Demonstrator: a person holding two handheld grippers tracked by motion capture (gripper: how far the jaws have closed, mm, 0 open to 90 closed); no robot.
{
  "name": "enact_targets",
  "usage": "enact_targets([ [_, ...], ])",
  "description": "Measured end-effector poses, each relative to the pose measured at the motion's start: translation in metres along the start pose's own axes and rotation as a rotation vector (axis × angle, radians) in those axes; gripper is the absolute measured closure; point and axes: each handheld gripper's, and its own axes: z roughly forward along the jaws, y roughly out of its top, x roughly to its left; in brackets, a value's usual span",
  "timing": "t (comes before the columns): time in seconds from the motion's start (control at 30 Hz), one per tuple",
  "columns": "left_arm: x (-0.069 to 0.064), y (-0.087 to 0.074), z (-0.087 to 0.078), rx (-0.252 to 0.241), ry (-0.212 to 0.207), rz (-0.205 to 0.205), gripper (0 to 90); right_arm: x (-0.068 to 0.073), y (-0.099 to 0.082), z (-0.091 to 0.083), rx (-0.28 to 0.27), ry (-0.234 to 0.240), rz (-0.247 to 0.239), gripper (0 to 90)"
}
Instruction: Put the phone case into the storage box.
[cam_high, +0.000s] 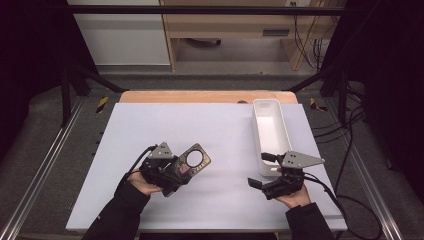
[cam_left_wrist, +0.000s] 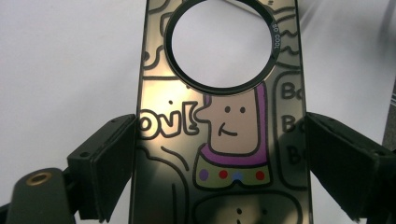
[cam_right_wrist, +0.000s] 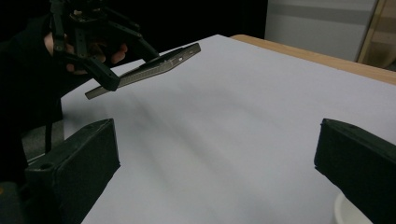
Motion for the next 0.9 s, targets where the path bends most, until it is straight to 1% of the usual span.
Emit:
enact_targets([
  [0.17,-0.004,0.002,0.0,-0.006,-0.013,0.011,11.6,0.003,0.002,0.006,0.009,0.02,-0.006,0.1],
  [0.3,-0.007,0.004,0.002,-0.008,-0.036,0.025,11.5,0.004,0.002,0.01,0.026,0.04,-0.01,0.1],
  [0.47,-0.01,0.005,0.005,0.002,-0.066,0.055,11.6,0.006,0.003,0.015,0.037,0.073,-0.007,0.1],
  [0.6,-0.012,0.006,0.006,0.004,-0.083,0.062,11.6,0.009,0.005,0.02,0.044,0.105,-0.019,0.1],
  [0.73,-0.014,0.009,0.008,0.003,-0.106,0.076,11.6,0.011,0.006,0.023,0.056,0.124,-0.031,0.1],
  [0.9,-0.016,0.012,0.01,0.006,-0.127,0.091,11.5,0.011,0.006,0.025,0.069,0.146,-0.032,0.1],
])
